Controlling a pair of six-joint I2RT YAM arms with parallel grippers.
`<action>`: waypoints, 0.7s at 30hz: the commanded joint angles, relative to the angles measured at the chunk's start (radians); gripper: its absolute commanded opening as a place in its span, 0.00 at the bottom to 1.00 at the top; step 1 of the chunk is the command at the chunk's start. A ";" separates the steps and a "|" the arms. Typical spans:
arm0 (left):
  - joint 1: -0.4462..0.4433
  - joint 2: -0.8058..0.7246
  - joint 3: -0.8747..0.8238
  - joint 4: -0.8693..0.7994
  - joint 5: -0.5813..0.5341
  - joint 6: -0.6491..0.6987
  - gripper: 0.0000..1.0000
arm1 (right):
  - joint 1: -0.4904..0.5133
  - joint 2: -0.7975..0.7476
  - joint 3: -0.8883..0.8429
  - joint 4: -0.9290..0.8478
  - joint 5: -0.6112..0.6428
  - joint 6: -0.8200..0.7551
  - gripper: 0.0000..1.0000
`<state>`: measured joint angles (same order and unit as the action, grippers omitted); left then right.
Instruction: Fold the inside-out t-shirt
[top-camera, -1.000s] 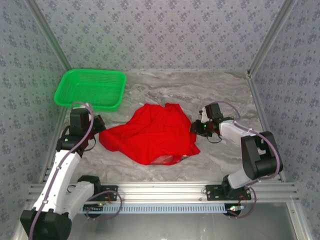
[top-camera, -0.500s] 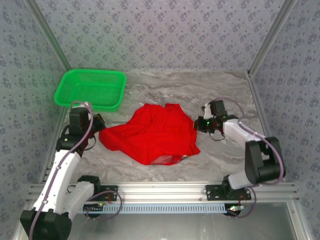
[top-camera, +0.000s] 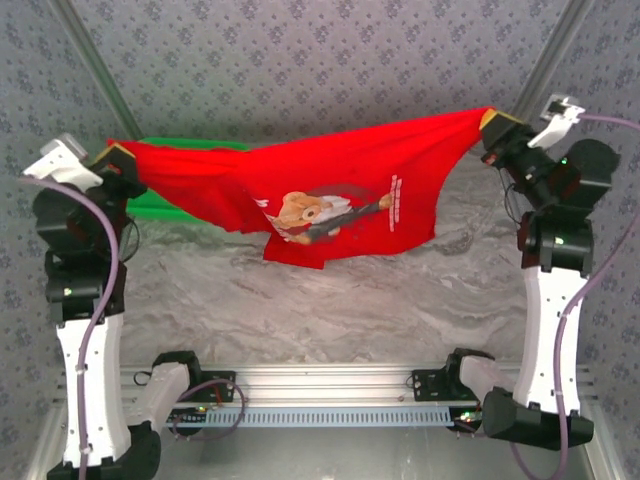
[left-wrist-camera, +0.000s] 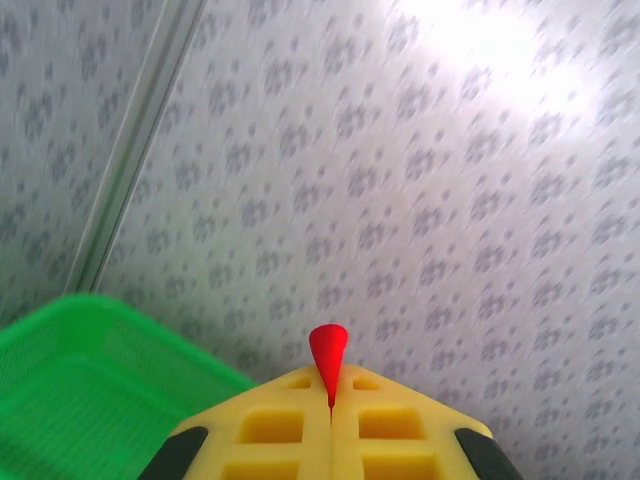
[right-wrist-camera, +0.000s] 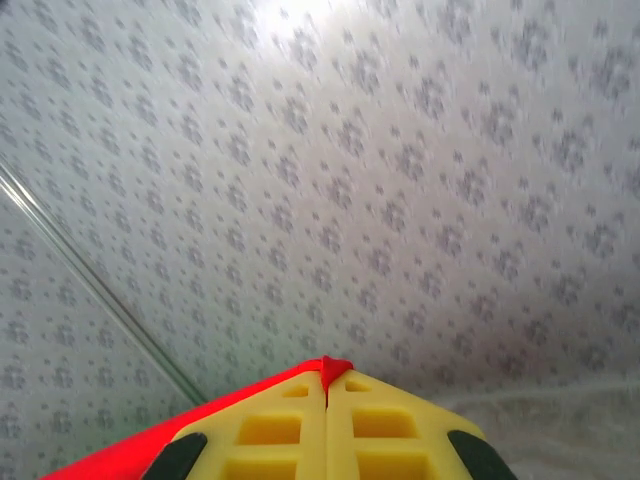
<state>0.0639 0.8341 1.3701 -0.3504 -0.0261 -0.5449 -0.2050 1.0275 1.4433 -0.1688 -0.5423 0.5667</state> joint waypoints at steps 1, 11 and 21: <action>0.013 0.000 0.147 0.022 0.004 0.051 0.00 | -0.038 -0.034 0.091 -0.021 0.003 0.030 0.00; 0.011 0.102 0.573 -0.169 0.026 0.241 0.00 | -0.048 -0.096 0.372 -0.254 0.158 -0.132 0.00; 0.011 0.478 0.782 -0.170 0.093 0.291 0.00 | -0.047 0.153 0.416 -0.098 0.212 -0.118 0.00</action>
<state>0.0654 1.1767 2.1334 -0.5053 0.0425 -0.2901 -0.2443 1.0649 1.8736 -0.3359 -0.3920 0.4515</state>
